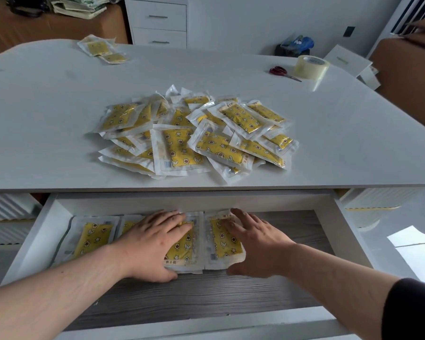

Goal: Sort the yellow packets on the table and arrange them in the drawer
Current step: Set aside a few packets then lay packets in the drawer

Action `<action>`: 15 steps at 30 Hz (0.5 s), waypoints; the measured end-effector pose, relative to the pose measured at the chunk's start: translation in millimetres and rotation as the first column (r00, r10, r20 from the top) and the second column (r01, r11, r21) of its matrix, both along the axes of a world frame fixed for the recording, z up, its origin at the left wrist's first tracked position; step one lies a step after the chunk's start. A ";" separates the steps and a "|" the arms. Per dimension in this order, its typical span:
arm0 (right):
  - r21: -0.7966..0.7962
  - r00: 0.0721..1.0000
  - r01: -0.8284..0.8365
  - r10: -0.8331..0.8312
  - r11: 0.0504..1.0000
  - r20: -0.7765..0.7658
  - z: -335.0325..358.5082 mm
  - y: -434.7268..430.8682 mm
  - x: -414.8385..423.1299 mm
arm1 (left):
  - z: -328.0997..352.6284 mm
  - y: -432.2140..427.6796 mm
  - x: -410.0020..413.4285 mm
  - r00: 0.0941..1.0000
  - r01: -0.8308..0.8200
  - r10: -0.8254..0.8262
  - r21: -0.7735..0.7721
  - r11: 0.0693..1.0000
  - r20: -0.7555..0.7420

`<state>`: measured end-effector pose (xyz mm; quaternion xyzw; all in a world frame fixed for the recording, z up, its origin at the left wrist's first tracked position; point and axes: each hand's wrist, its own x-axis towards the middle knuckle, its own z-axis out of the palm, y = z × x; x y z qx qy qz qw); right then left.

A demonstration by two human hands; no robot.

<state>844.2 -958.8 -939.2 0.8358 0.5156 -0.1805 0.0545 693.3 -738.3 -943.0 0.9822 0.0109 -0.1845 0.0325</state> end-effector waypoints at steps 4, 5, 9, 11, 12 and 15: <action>-0.027 0.999 0.024 -0.025 0.999 -0.033 -3.1 2.6 -1.4 | 0.4 -0.7 0.4 1.000 -0.022 0.022 -0.002 1.000 -0.005; -0.018 0.998 0.030 -0.031 0.999 -0.047 -3.7 3.1 -1.3 | 0.4 -0.4 0.4 1.000 -0.024 0.024 -0.001 1.000 -0.006; 0.028 0.995 0.038 -0.035 0.999 -0.092 -4.5 4.0 -1.4 | 1.2 -0.6 0.2 1.000 -0.030 0.030 0.000 1.000 -0.008; 0.047 0.994 0.038 -0.033 0.998 -0.101 -4.3 3.7 -1.6 | 1.8 -0.7 0.0 0.999 -0.032 0.032 -0.006 0.999 -0.013; 0.055 0.994 0.037 -0.031 0.998 -0.105 -4.1 3.6 -1.9 | 1.8 -0.5 -0.2 0.999 -0.030 0.029 -0.003 1.000 -0.017; 0.037 0.999 0.013 -0.011 0.999 -0.050 -2.7 3.1 -2.9 | 1.9 -0.5 -0.6 0.999 -0.026 0.026 0.010 1.000 -0.022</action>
